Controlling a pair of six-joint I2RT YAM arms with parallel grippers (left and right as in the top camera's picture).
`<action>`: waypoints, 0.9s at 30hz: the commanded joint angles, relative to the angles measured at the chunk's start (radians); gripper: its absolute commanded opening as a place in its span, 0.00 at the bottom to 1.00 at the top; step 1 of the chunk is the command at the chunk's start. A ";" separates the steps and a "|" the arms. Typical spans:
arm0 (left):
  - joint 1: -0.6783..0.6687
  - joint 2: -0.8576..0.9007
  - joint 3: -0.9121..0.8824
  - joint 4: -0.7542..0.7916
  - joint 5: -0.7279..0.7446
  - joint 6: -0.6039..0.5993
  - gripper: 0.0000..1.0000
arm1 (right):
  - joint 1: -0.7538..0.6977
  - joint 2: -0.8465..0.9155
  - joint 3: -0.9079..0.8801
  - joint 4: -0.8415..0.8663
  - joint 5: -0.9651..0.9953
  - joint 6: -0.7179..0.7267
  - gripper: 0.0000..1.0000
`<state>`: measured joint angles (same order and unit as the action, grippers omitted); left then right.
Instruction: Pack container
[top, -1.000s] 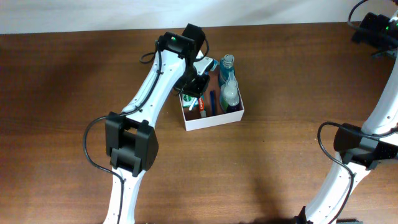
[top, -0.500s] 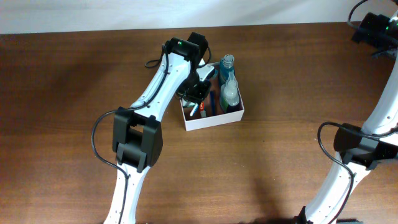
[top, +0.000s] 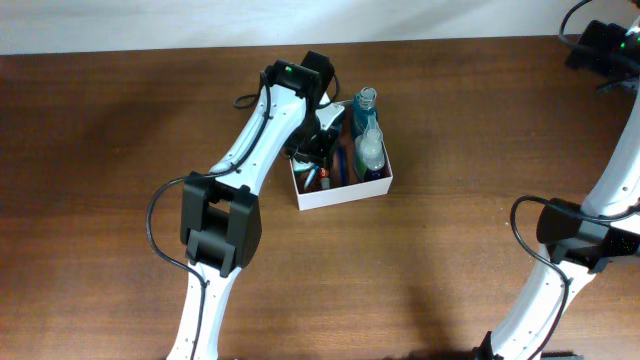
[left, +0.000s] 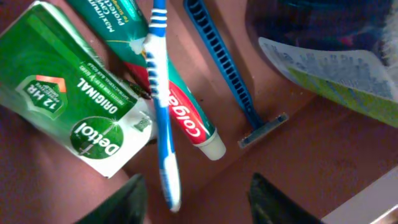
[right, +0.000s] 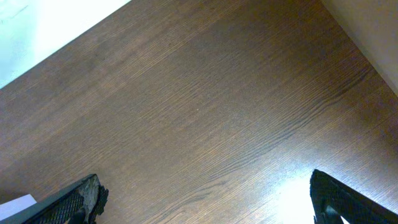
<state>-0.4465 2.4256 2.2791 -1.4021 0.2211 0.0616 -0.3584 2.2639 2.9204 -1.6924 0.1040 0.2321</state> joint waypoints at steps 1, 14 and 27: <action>-0.003 0.009 0.018 0.001 0.060 0.007 0.62 | -0.003 0.016 -0.003 -0.006 -0.002 0.005 0.98; 0.006 0.009 0.577 -0.216 0.077 0.007 0.78 | -0.003 0.016 -0.003 -0.006 -0.002 0.005 0.98; 0.059 -0.203 0.708 -0.286 0.030 -0.061 0.99 | -0.003 0.016 -0.003 -0.006 -0.002 0.005 0.98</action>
<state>-0.3885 2.3329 2.9753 -1.6840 0.2836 0.0208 -0.3584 2.2639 2.9204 -1.6928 0.1043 0.2321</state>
